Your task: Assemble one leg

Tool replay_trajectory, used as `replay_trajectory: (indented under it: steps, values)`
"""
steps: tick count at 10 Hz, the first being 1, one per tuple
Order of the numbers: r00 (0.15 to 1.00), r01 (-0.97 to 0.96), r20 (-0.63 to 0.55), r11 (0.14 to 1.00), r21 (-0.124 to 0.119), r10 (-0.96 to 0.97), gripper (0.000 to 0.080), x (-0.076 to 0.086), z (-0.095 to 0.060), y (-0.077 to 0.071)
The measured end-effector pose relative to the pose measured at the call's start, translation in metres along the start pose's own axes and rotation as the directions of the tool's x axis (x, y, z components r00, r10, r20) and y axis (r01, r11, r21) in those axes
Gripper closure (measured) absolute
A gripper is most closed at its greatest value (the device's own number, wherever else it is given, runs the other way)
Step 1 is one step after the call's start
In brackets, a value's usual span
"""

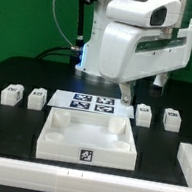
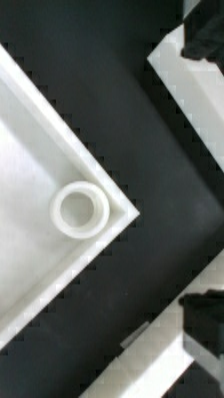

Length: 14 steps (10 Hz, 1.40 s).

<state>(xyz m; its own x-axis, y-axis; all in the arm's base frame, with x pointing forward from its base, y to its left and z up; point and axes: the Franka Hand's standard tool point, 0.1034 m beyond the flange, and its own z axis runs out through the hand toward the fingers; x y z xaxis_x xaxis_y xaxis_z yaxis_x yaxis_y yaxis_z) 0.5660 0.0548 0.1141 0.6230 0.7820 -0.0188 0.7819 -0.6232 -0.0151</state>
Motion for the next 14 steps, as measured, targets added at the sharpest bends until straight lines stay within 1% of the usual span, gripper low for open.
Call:
replay_trajectory:
  steps: [12, 13, 14]
  values:
    - [1.0, 0.007, 0.002, 1.0, 0.003, -0.007, 0.015, -0.001, 0.002, -0.001]
    - [0.999, 0.042, 0.0, 0.999, 0.001, -0.042, 0.015, -0.004, 0.005, -0.002]
    - [0.998, 0.056, 0.002, 0.998, 0.001, -0.056, 0.015, -0.025, 0.018, -0.017]
